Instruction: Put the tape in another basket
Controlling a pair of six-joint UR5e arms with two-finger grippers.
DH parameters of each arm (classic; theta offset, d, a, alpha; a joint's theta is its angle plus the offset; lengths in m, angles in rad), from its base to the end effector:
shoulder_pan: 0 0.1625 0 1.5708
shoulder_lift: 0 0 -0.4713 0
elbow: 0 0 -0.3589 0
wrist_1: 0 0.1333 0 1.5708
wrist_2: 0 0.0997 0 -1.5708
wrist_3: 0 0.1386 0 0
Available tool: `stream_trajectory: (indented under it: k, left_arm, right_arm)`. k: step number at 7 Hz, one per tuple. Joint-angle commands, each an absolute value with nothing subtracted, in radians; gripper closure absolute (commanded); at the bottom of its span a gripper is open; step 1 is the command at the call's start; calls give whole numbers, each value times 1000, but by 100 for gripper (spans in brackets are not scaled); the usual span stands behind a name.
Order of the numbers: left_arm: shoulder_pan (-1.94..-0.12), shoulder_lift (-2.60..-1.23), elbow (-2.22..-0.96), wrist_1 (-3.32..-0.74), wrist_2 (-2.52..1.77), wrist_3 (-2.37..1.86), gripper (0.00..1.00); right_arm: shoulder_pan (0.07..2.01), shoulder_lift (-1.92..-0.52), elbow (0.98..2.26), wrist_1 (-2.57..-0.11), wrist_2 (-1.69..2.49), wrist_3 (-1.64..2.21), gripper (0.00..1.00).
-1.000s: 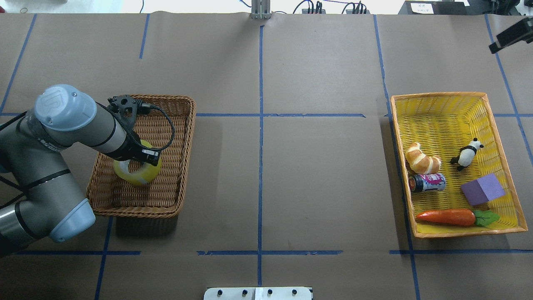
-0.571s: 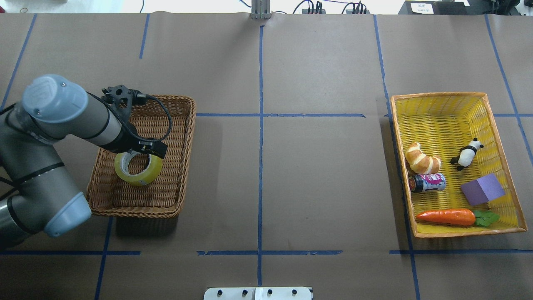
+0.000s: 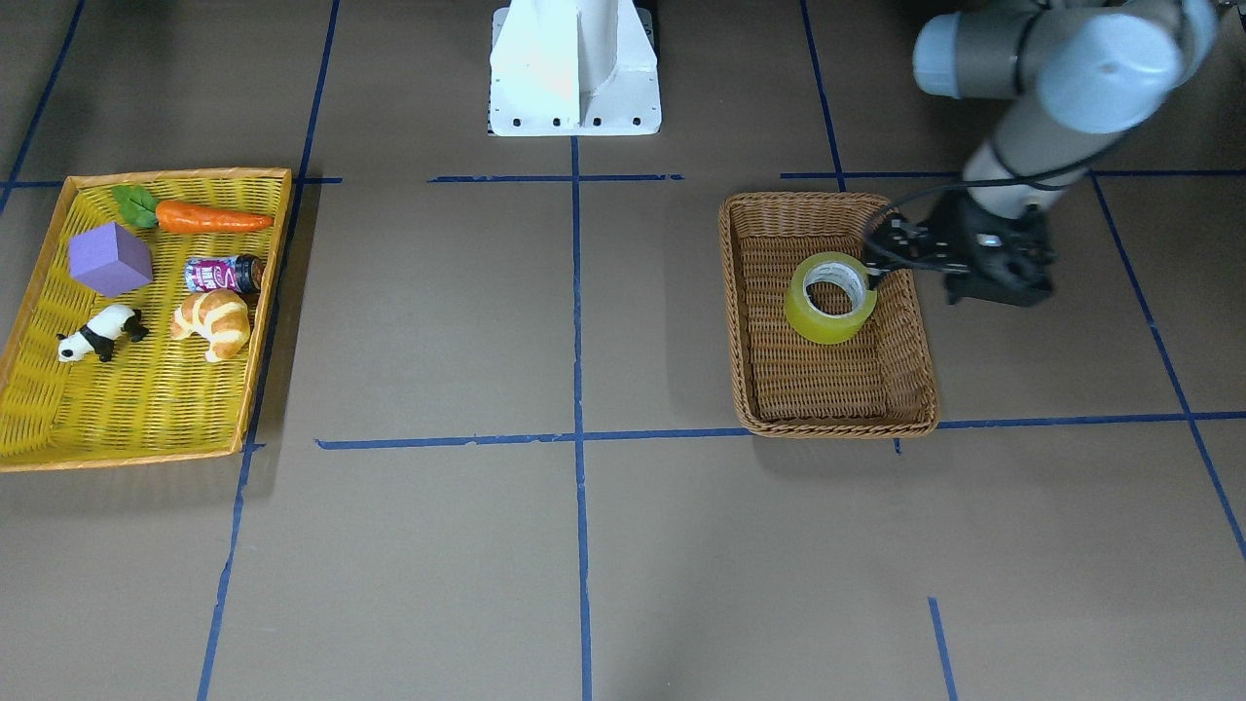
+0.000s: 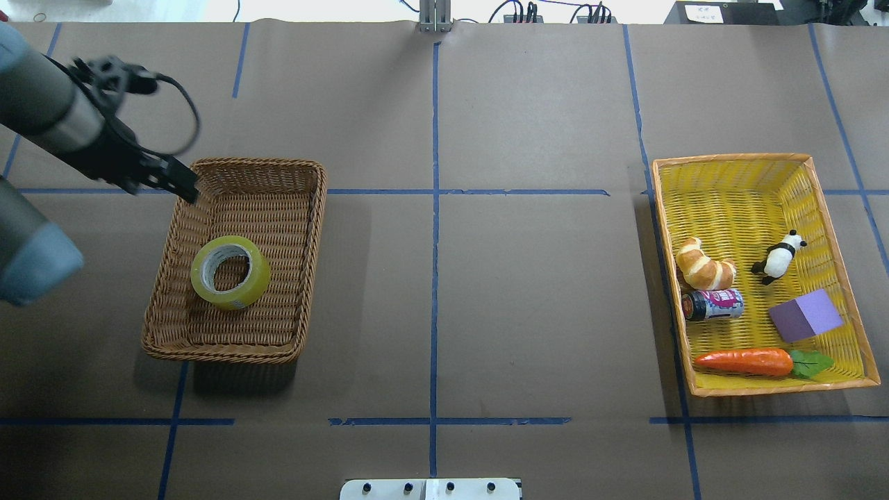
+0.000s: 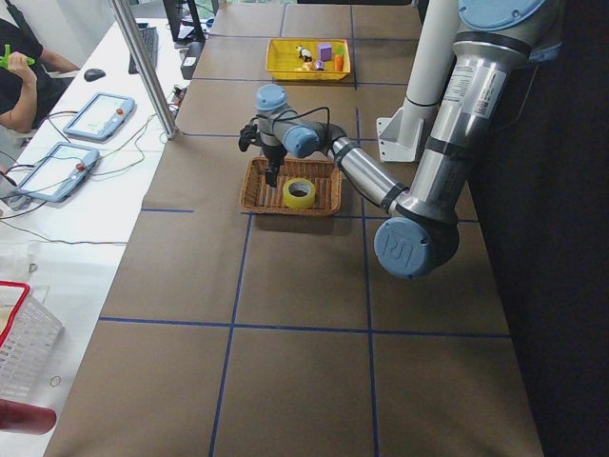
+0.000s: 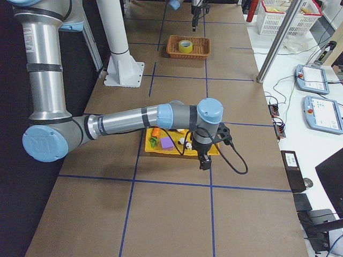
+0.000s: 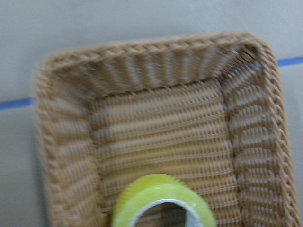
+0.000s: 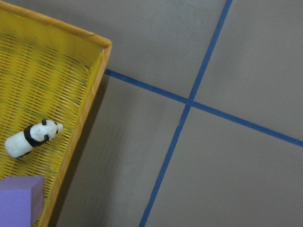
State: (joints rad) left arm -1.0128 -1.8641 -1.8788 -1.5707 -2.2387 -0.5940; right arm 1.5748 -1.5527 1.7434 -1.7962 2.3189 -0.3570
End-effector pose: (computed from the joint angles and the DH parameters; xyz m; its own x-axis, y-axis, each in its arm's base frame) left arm 0.2647 -0.5137 0.4440 0.6426 0.1993 -0.7398 -0.0929 0.9787 0.1829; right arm 0.0408 -0.4569 0.6707 0.6881 -0.3244 0.6491 0.2524 0.9457 0.2051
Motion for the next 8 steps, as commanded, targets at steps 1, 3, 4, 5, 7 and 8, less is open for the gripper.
stream_trajectory:
  k: [1, 3, 4, 5, 7, 8]
  left_arm:
    - [-1234, -1841, -1840, -1470, -2316, -325, 0]
    - [-1371, -1749, -1765, -1470, -2406, -148, 0]
    - [-1414, -1711, -1740, -1471, -2408, -80, 0]
    - [-1443, -1685, -1730, -1473, -2407, -60, 0]
    - [-1509, -1652, -1652, -1474, -2405, 79, 0]
    - [-1516, -1651, -1623, -1474, -2399, 89, 0]
  right_arm:
    - [1594, -1582, 1627, -1742, 2377, -361, 0]
    - [1594, -1572, 1620, -1669, 2410, -338, 0]
    - [1594, -1568, 1611, -1617, 2405, -275, 0]
    - [1594, -1577, 1620, -1574, 2396, -112, 0]
    - [1594, -1589, 1603, -1523, 2404, 8, 0]
    - [1594, -1594, 1586, -1523, 2407, 5, 0]
